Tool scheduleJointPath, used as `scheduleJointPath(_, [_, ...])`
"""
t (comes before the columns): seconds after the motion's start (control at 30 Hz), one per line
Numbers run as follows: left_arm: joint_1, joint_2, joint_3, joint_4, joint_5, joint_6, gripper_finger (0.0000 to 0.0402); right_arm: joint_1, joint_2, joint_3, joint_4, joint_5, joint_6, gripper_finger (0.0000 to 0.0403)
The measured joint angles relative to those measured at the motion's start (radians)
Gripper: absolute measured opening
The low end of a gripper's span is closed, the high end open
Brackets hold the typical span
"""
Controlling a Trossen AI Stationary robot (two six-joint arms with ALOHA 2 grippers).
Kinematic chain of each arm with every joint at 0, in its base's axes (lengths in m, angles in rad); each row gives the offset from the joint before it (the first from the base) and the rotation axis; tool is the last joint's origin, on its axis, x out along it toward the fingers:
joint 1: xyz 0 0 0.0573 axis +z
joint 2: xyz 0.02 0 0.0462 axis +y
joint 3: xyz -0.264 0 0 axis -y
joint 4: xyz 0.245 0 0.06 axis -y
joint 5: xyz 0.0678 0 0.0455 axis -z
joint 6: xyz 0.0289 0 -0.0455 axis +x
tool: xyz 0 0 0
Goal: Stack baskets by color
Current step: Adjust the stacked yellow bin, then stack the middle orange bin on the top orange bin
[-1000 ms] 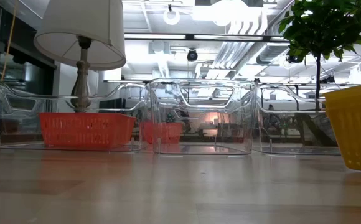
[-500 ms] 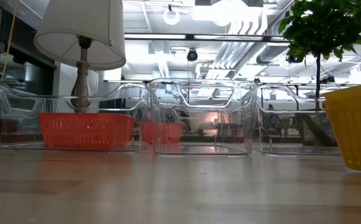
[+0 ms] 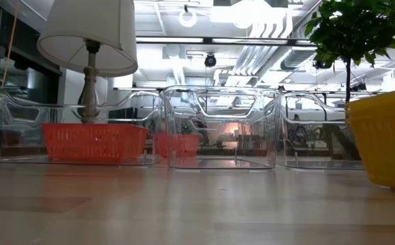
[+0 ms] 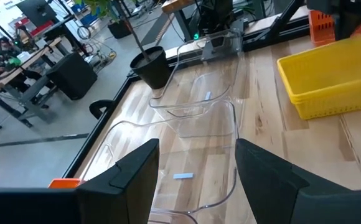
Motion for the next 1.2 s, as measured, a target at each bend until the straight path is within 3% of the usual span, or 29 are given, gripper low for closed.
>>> scheduleJointPath(0.13, [-0.009,0.000,0.000,-0.001,0.000,0.001,0.0197,-0.002,0.000,0.000,0.031,0.020,-0.019,0.0000])
scheduleJointPath(0.33, [-0.050,-0.030,0.000,-0.032,0.013,0.008,0.0197,0.016,-0.046,0.000,-0.055,0.041,-0.045,0.0000])
scheduleJointPath(0.53, [-0.014,-0.131,-0.037,-0.106,0.131,-0.008,0.0197,0.028,-0.133,0.000,-0.154,0.164,-0.070,0.0000])
scheduleJointPath(0.63, [0.058,-0.197,-0.088,-0.072,0.294,-0.033,0.0197,0.011,-0.157,0.000,-0.088,0.288,-0.178,0.0000])
scheduleJointPath(0.87, [0.175,-0.310,-0.278,0.291,0.579,-0.018,0.0197,-0.091,-0.161,-0.002,-0.007,0.415,-0.466,0.0000])
scheduleJointPath(0.97, [0.179,-0.346,-0.333,0.383,0.624,-0.020,0.0197,-0.159,-0.161,-0.002,0.054,0.448,-0.636,0.0000])
scheduleJointPath(1.2, [0.164,-0.412,-0.373,0.344,0.609,-0.109,0.0197,-0.344,-0.161,-0.005,0.273,0.472,-1.053,0.0000])
